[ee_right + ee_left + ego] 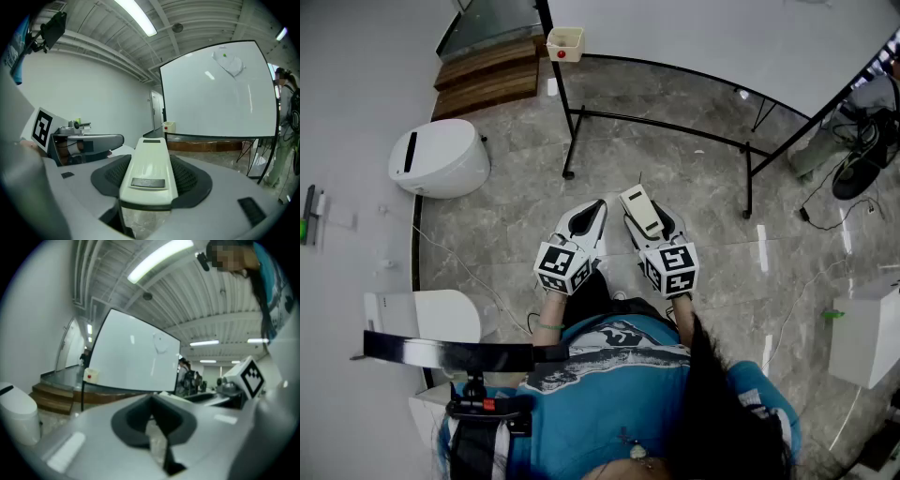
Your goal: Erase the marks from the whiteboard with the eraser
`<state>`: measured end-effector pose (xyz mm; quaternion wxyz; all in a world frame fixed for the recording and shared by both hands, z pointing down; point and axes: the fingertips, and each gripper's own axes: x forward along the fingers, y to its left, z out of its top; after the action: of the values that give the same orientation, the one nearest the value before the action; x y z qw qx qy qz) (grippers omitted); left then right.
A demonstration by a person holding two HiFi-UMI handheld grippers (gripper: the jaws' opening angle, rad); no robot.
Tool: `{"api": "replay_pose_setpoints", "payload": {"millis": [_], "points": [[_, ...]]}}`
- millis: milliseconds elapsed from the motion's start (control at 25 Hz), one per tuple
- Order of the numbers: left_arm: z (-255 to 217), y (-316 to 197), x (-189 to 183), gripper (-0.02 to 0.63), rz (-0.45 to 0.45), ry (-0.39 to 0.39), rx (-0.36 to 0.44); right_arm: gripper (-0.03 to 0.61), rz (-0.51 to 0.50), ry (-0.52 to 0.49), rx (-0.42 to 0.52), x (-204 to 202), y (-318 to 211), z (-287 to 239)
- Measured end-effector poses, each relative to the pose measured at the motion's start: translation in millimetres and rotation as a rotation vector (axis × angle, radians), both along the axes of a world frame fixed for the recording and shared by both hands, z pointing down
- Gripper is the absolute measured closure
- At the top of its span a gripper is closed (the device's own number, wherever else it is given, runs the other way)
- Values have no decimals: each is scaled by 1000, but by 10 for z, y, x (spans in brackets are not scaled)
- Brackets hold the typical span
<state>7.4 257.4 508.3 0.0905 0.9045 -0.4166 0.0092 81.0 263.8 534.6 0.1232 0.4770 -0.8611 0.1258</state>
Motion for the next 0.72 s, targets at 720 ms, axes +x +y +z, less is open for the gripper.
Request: {"api": "replay_pose_setpoints", "payload": {"millis": [720], "points": [[69,-1363,-309,609,-23,-6,7,314,9,-3,7,-224,-1207,76]]}}
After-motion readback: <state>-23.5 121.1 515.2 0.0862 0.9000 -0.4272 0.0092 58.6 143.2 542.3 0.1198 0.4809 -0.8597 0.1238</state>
